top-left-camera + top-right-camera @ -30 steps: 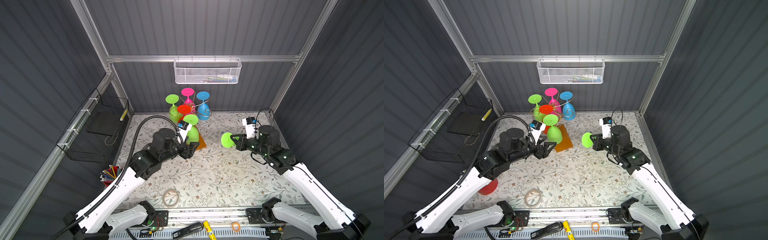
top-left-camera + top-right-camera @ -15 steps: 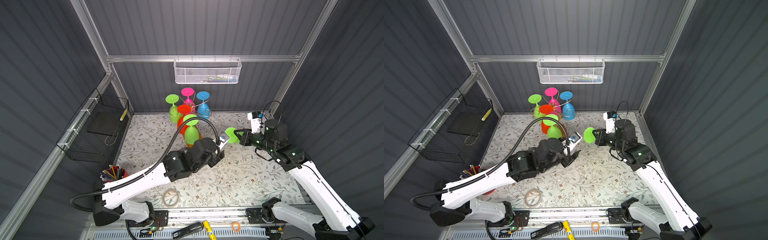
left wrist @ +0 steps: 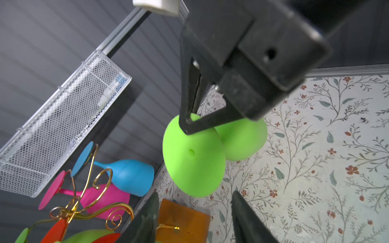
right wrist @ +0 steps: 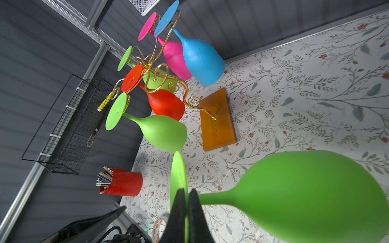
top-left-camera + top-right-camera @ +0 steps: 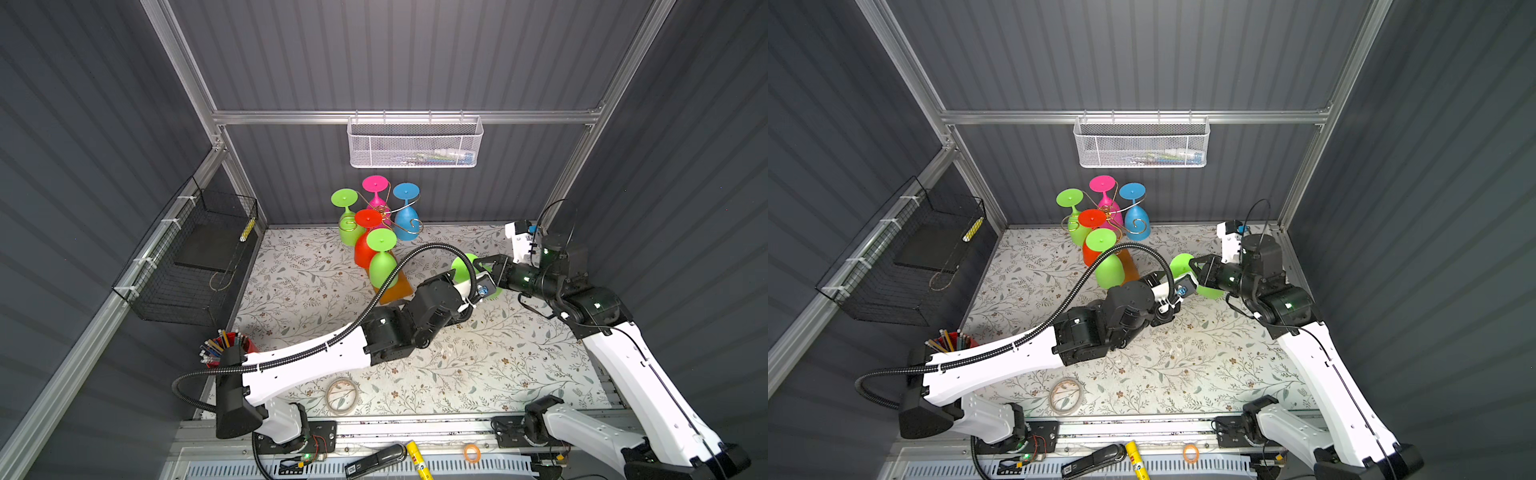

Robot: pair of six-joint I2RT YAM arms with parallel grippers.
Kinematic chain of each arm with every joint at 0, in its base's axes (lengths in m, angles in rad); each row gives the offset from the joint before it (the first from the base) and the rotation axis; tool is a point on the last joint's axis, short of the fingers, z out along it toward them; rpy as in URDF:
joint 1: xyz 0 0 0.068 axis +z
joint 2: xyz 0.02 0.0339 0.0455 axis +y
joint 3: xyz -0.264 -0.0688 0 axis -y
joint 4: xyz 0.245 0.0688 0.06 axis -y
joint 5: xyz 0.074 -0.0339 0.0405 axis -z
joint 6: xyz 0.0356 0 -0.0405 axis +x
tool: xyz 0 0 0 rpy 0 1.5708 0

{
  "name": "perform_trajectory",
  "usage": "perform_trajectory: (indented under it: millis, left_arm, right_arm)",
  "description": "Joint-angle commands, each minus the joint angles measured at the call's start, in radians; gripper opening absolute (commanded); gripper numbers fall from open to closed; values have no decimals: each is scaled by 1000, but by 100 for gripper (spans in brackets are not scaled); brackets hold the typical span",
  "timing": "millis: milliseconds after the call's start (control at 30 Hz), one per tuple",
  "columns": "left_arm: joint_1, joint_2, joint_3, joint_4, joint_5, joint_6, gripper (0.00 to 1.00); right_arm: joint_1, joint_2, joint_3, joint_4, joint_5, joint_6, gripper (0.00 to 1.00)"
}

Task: Take the wine glass off the wine glass rack
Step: Pick up the wine glass from the wine glass rack.

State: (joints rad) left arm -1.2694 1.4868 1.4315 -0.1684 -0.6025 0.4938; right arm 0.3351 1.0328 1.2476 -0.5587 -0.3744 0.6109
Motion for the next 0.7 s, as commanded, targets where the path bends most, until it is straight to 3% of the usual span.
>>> perform_trajectory:
  millis: [0, 167, 667]
  left_arm:
    - [-6, 9, -51, 93, 32, 116, 54]
    - [-6, 14, -68, 125, 64, 184, 51]
    - [22, 100, -26, 245, 16, 399, 43]
  right_arm:
    - [-28, -4, 23, 23, -93, 68, 0]
    - [-81, 10, 15, 65, -196, 155, 0]
    - [-182, 24, -19, 136, -318, 301, 0]
